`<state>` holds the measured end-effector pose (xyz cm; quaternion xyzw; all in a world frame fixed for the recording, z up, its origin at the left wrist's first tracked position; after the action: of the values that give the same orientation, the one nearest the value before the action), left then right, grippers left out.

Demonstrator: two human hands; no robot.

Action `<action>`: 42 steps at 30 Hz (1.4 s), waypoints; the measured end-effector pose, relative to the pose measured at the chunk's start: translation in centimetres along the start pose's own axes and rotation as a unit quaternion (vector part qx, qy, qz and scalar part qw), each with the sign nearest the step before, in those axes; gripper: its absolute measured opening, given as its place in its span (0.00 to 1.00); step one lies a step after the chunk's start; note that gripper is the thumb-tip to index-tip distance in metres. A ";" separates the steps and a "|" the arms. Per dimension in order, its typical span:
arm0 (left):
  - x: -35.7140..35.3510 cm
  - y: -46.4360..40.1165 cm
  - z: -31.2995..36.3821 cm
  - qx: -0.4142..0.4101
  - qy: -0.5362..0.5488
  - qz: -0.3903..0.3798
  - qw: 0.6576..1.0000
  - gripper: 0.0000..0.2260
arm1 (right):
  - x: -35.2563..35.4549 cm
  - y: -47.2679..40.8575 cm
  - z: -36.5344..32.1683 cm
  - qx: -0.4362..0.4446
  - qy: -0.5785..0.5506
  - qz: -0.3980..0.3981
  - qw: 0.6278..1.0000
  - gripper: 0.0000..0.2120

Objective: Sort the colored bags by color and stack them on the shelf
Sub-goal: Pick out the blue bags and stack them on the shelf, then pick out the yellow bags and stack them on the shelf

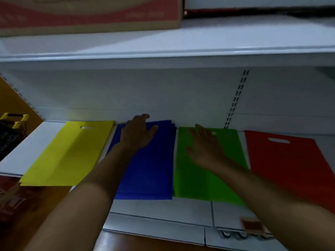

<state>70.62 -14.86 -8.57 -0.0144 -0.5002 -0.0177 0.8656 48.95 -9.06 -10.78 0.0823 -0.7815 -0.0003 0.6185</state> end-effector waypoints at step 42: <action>-38.2 11.9 72.8 -0.205 0.057 -0.191 0.958 0.27 | 12.8 37.3 73.0 -0.376 -0.089 0.079 0.919 0.33</action>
<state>-10.95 0.72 -5.45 -0.0948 -0.4291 -0.2854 0.8517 -29.26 18.66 -11.79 -0.2190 -0.7796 -0.2526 0.5296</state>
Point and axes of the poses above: each hand's wrist, its own y-axis away from the middle knuckle, its own x-axis out of the back of the hand, z = x × y, the point moved 4 cm from there along -y, towards the middle knuckle, and after that the axes turned 4 degrees about y, right-handed, at the moved point
